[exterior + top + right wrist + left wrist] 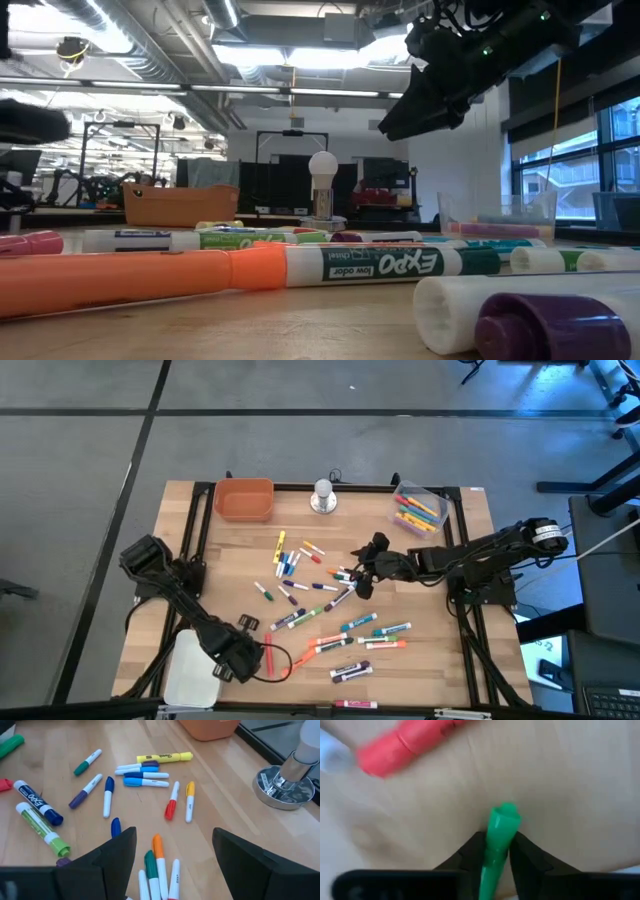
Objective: Pick & Place Markers
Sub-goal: Put the large green highlighter pen into the transparent bin
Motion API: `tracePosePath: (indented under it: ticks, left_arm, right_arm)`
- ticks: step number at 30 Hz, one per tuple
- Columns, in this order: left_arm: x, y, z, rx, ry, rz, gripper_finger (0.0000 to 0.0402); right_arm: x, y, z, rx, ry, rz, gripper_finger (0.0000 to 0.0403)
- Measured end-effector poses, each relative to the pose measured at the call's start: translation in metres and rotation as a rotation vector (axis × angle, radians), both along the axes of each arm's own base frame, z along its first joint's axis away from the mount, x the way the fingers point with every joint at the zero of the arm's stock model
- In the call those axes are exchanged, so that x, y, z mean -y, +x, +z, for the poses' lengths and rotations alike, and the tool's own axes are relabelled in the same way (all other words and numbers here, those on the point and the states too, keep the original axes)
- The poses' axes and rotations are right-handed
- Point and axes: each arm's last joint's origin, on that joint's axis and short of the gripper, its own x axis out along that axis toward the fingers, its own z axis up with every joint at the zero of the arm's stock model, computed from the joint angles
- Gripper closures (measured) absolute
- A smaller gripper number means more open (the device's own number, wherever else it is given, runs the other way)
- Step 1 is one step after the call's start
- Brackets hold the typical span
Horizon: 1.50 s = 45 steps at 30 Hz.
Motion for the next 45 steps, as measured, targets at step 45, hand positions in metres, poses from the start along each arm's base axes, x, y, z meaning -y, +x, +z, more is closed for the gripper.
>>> tracePosePath:
  ticks: [45]
  left_arm:
    - [-0.153,0.118,0.07,0.737,0.493,0.906,0.0335]
  right_arm:
    - [0.01,0.011,-0.01,0.096,0.105,-0.193,0.0252]
